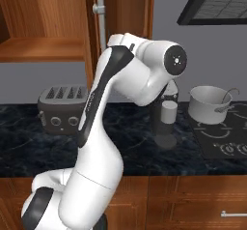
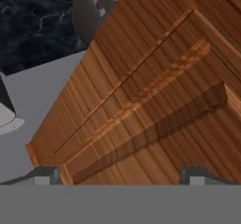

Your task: Open the cabinet and move the ladle to the pot. Then close the cabinet.

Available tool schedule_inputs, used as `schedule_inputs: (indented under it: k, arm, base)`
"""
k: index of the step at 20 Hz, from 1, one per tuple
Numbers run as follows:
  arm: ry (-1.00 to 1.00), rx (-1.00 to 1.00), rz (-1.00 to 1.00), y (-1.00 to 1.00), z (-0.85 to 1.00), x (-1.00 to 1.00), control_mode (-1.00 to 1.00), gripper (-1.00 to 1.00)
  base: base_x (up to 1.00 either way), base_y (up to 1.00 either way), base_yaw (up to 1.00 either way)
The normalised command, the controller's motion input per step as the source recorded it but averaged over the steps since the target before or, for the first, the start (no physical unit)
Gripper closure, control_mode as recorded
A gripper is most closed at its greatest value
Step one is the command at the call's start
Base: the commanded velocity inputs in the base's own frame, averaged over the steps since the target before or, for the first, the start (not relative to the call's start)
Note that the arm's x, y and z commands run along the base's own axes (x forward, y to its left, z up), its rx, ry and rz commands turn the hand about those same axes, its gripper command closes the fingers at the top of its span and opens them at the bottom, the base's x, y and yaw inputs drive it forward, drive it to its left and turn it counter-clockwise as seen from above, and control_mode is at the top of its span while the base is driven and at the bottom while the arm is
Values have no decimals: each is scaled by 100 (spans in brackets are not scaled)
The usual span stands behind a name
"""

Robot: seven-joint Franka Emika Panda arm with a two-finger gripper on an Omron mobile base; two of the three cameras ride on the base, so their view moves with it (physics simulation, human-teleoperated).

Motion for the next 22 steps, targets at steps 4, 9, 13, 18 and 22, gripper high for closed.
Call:
schedule_inputs:
  k: [4,9,13,18,22]
  arm:
    - [-5,0,0,100,0,37,-100,-100]
    - [-5,0,0,100,0,50,-100,-100]
    - [-1,0,0,85,0,78,-100,-100]
    - [0,0,0,71,0,100,-100,-100]
    - [0,0,0,58,0,89,-100,-100]
  base:
    - [0,0,0]
    - [0,0,0]
    - [0,0,0]
    - [0,0,0]
    - [0,0,0]
